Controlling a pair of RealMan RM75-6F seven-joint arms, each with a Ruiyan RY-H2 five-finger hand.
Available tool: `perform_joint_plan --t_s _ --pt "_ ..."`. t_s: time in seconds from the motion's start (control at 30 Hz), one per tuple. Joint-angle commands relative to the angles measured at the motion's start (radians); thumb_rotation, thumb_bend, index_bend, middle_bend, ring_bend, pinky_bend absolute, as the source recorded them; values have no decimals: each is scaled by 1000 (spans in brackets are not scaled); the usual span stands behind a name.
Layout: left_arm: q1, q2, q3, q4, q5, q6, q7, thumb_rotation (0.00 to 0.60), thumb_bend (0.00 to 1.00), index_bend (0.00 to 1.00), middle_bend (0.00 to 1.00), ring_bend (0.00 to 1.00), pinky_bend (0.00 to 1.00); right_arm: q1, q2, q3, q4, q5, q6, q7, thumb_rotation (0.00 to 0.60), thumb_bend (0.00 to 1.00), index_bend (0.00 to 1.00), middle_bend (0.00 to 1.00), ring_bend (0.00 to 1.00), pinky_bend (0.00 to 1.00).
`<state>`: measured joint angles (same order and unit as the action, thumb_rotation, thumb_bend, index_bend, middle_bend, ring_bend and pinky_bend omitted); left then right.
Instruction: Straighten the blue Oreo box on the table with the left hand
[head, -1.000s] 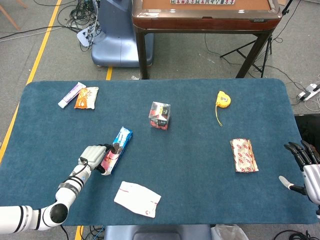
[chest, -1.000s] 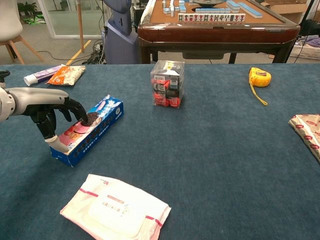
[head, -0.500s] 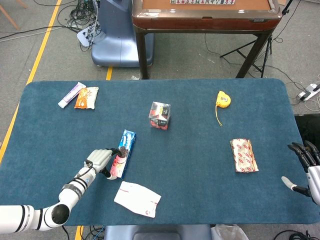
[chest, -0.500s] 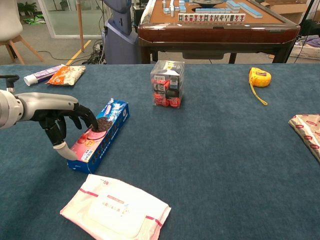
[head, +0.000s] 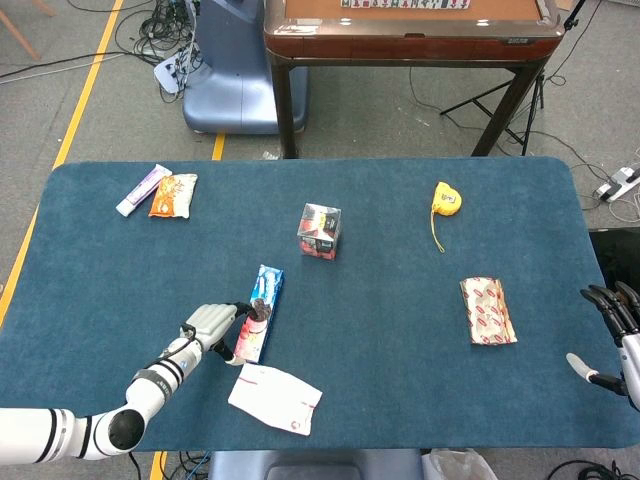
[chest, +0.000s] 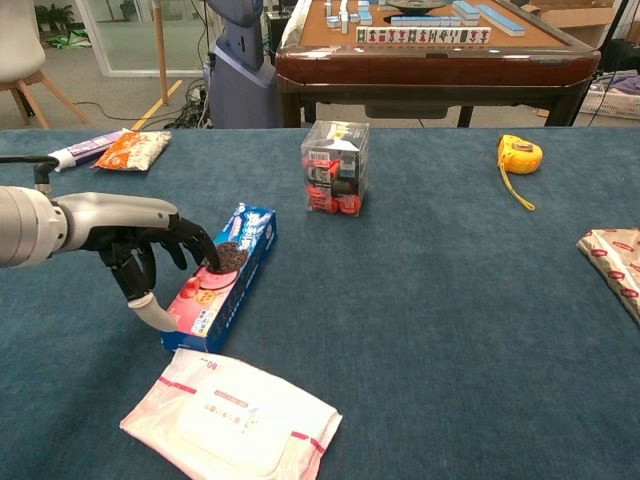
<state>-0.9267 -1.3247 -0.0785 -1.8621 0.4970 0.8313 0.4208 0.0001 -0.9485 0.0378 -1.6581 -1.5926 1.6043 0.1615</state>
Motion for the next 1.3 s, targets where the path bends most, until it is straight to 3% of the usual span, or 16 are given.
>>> perform_joint_plan --t_s 0.03,0.7,1.07,1.3 --pt "-4 4 0 -2 5 -17 -18 600 0 234 196 194 330 -2 2 0 0 -1 4 4 600 149 176 160 33 308" --pt "-26 9 11 -16 86 -81 -112 600 0 234 196 194 330 -3 17 4 -11 30 -23 0 600 149 221 163 34 309" --pt "-25 16 -5 -13 149 -176 -222 600 0 232 197 194 330 -4 27 3 -19 39 -34 0 600 149 240 175 40 308" --pt "-13 36 16 -24 189 -135 -230 600 0 230 196 194 330 -4 26 4 -18 39 -35 0 600 149 240 178 41 309"
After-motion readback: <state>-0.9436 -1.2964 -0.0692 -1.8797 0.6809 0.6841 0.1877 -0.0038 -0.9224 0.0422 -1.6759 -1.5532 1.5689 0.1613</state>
